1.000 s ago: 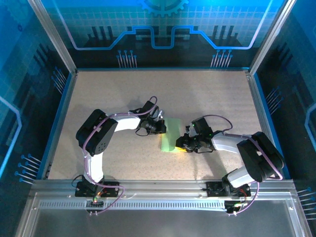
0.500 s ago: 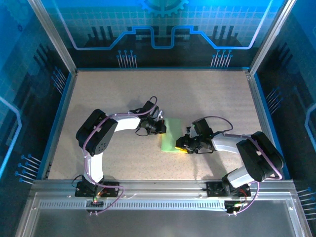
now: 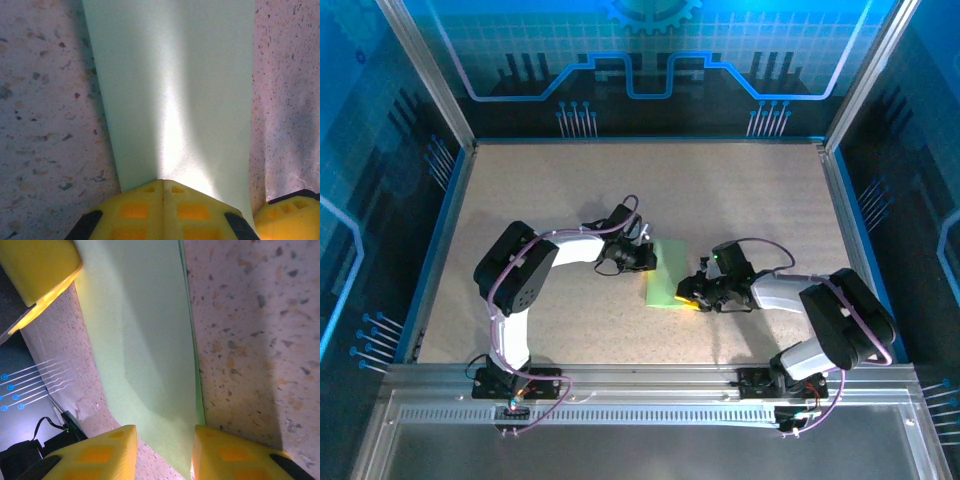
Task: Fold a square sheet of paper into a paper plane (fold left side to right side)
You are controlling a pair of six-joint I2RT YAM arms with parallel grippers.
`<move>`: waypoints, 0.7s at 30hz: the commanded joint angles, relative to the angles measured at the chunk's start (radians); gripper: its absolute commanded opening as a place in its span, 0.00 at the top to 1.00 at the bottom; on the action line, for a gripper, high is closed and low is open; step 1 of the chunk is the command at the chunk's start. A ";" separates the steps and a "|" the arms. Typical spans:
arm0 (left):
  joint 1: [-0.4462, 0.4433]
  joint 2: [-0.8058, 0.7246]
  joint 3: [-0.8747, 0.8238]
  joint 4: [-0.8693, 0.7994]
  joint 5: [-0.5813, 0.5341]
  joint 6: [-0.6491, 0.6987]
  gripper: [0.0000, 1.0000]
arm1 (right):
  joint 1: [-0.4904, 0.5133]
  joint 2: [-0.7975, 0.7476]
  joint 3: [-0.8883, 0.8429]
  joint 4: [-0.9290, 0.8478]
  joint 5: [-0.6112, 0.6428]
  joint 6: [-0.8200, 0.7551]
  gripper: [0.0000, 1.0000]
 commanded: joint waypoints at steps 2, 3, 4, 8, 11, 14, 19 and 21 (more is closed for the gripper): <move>-0.009 0.005 -0.021 -0.079 -0.002 0.022 1.00 | -0.009 0.016 -0.028 0.077 0.023 0.029 0.65; -0.009 0.004 -0.021 -0.077 -0.002 0.023 1.00 | -0.011 0.016 -0.028 0.077 0.023 0.031 0.65; -0.010 0.005 -0.021 -0.078 -0.001 0.023 1.00 | -0.011 0.016 -0.033 0.084 0.025 0.034 0.65; -0.009 0.006 -0.023 -0.077 0.003 0.024 1.00 | -0.014 0.011 -0.047 0.128 0.024 0.038 0.65; -0.009 0.006 -0.024 -0.075 0.004 0.025 1.00 | -0.015 0.010 -0.047 0.132 0.024 0.032 0.66; -0.009 0.008 -0.024 -0.075 0.005 0.025 1.00 | -0.015 0.011 -0.039 0.132 0.024 0.020 0.66; -0.010 0.008 -0.025 -0.075 0.005 0.027 1.00 | -0.019 0.021 -0.035 0.185 0.020 0.014 0.66; -0.009 0.008 -0.025 -0.075 0.005 0.027 1.00 | -0.018 0.022 -0.030 0.190 0.017 0.011 0.66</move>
